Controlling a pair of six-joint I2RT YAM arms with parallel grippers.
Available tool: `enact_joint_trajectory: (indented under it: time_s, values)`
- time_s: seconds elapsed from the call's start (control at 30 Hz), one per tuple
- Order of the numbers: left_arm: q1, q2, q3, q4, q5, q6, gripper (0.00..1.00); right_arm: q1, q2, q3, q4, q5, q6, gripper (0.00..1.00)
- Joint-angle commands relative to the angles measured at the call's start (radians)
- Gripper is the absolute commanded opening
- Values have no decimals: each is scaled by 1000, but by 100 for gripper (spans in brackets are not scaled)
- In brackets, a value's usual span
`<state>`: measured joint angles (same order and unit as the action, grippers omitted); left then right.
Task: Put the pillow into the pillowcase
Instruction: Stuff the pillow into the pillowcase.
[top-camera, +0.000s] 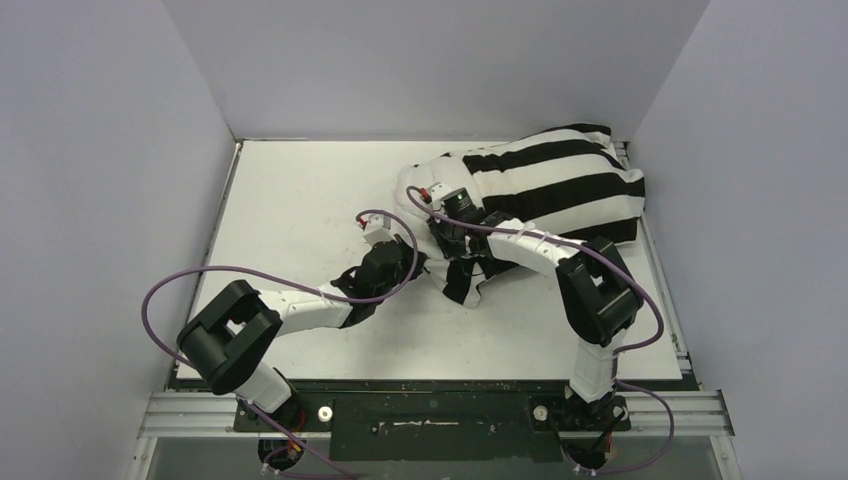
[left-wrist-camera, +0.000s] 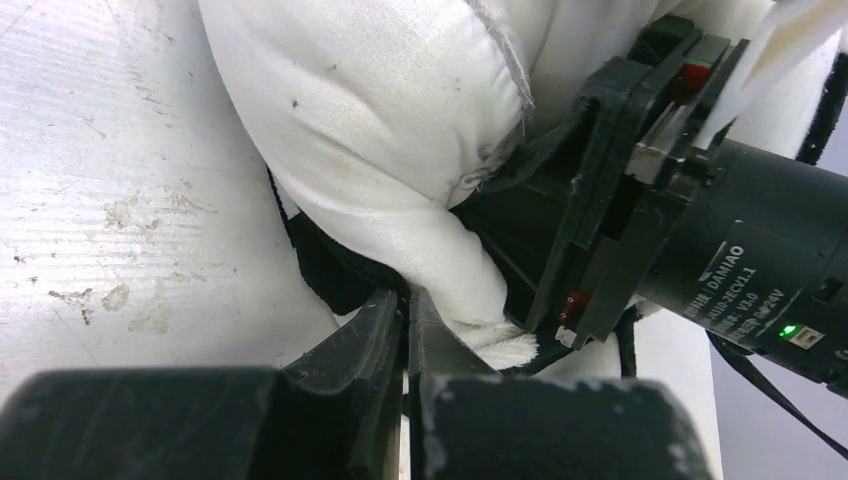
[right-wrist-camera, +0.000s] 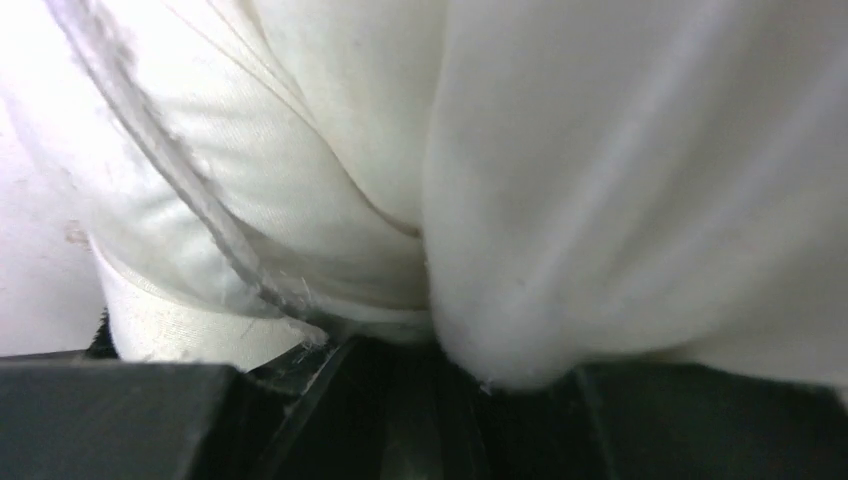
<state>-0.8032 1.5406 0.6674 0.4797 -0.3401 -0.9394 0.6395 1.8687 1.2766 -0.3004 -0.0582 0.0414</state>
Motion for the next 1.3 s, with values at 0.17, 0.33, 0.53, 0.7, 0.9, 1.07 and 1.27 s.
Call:
enact_joint_trajectory:
  time_s: [0.17, 0.33, 0.53, 0.7, 0.9, 1.07, 1.27]
  values:
    - [-15, -133, 91, 187, 29, 51, 0, -42, -1, -172, 68, -313, 145, 42]
    - [-15, -139, 40, 199, 25, 52, 0, -84, -290, -216, 123, -240, 219, 45]
    - [-23, -132, 30, 187, 25, 60, 0, -161, -521, -181, 158, -266, 261, 48]
    - [-30, -134, 36, 177, 16, 73, 0, -163, -560, -144, 174, -320, 290, 43]
    - [-33, -148, 36, 165, 0, 91, 0, -131, -488, -24, 173, -416, 283, 34]
    - [-37, -148, 38, 169, -9, 99, 0, -51, -481, -2, 142, -402, 255, 48]
    - [-44, -157, 25, 200, -4, 122, 0, -21, -319, 54, -98, -273, 173, 36]
